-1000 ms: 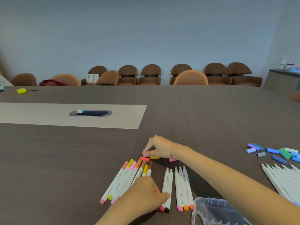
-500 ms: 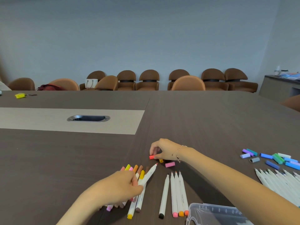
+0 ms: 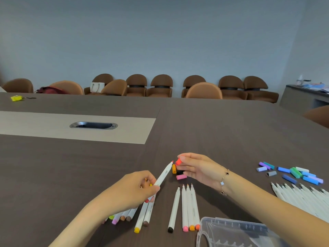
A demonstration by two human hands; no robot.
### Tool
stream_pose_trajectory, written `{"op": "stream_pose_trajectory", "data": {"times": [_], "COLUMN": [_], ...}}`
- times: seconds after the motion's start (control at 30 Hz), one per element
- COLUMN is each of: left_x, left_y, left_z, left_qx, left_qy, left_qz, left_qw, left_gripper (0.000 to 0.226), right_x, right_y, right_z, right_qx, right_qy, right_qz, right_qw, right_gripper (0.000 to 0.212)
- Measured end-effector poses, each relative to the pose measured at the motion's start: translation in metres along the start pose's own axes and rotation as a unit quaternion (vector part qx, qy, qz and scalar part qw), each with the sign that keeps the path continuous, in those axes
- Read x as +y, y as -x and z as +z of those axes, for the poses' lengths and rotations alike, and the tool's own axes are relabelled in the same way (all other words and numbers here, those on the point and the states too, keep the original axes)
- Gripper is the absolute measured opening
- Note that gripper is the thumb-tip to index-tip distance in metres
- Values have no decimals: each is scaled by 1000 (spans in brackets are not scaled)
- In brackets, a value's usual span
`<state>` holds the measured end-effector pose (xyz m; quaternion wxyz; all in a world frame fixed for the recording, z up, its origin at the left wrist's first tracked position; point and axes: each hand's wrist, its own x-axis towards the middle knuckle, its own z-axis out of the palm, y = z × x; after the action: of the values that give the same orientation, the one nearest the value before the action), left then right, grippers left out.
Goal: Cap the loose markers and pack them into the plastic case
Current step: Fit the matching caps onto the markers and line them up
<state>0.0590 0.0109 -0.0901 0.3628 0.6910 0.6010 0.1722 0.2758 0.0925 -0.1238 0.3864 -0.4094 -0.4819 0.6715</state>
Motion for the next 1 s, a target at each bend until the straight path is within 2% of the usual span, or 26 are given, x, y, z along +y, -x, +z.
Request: {"op": "stream_pose_trajectory", "data": {"times": [0.23,0.3,0.4,0.5,0.7,0.87,1.0], "left_x": [1,1,1,0,-1,0,2], "left_y": [0,-1,-1,-1,-1,0,1], "left_z": [2,1,1,3,3,4,5], "left_qx": [-12,-6,-14,-25,-28,-29,-33], "left_qy": [-13,-16,-18,-14,-18,-23,-28], "left_qz": [-7,-2,-2,1,4,9,18], "left_qw": [1000,1000,1000,1000,999,999,999], "left_gripper": [15,15,15,13,10,10,13], "right_x": [0,-2,-4,-4,-2,-4,-6], "right_y": [6,6,8,6,4,1,3], "right_z": [2,-1,-2,-2,-2,-6,-7], "right_qx": [29,14,-19,-19,-29,-4,-26], "right_qy": [-17,-23,38,89,93,69,114], "right_qz": [-21,-19,-30,-53,-72,-95,-87], "right_qw": [999,999,999,994,993,993,989], "right_gripper": [20,21,23,19,14,16,14]}}
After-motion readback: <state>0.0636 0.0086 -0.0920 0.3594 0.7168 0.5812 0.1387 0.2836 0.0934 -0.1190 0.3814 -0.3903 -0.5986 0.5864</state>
